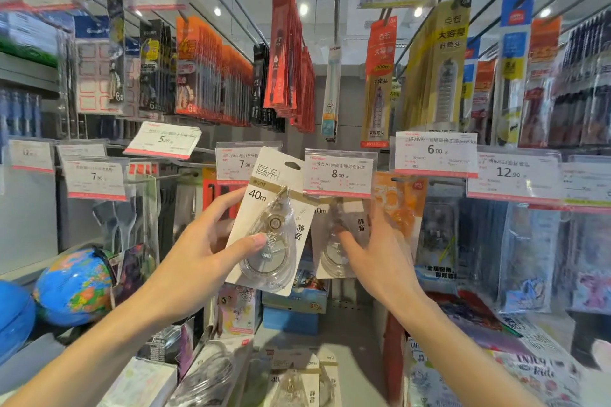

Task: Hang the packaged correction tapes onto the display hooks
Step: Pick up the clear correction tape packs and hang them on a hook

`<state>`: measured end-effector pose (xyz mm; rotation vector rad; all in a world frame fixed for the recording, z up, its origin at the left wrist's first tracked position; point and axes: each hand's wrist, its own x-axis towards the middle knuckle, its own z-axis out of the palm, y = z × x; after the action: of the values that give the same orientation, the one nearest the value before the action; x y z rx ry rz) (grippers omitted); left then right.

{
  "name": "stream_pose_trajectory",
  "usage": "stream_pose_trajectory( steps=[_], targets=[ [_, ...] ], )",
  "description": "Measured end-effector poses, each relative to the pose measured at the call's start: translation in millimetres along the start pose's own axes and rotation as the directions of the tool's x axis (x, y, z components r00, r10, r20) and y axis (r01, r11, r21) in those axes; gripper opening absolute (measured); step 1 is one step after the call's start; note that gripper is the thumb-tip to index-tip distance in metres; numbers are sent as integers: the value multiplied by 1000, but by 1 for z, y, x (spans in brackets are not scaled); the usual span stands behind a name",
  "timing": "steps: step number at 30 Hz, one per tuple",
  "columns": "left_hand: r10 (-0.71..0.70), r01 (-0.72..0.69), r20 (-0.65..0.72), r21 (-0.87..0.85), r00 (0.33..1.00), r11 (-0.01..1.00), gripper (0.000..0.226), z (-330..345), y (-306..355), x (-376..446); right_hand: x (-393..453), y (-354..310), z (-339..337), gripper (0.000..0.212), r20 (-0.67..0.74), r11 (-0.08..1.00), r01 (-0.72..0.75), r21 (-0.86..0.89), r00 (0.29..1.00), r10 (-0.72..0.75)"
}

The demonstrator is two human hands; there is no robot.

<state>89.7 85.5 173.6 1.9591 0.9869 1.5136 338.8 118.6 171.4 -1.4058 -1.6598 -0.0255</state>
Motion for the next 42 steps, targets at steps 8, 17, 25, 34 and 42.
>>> stream_pose_trajectory(
  steps=[8,17,25,34,42],
  targets=[
    [-25,26,-23,29,999,999,61,8,-5,1,22,-1,23,39,101,963,-158,-219,978,183],
    [-41,42,-33,45,999,998,59,6,-4,-1,23,-6,13,43,86,964,-109,-244,987,133],
    [-64,67,-40,53,997,996,54,9,-4,-1,33,6,23,69,149,978,-191,-82,968,201],
    [-112,112,-12,-31,994,993,49,16,-3,-12,15,23,-6,43,195,951,-156,265,975,106],
    [-151,154,35,-125,988,980,47,47,-4,-17,-33,15,-17,23,396,800,-263,539,917,34]
  ],
)
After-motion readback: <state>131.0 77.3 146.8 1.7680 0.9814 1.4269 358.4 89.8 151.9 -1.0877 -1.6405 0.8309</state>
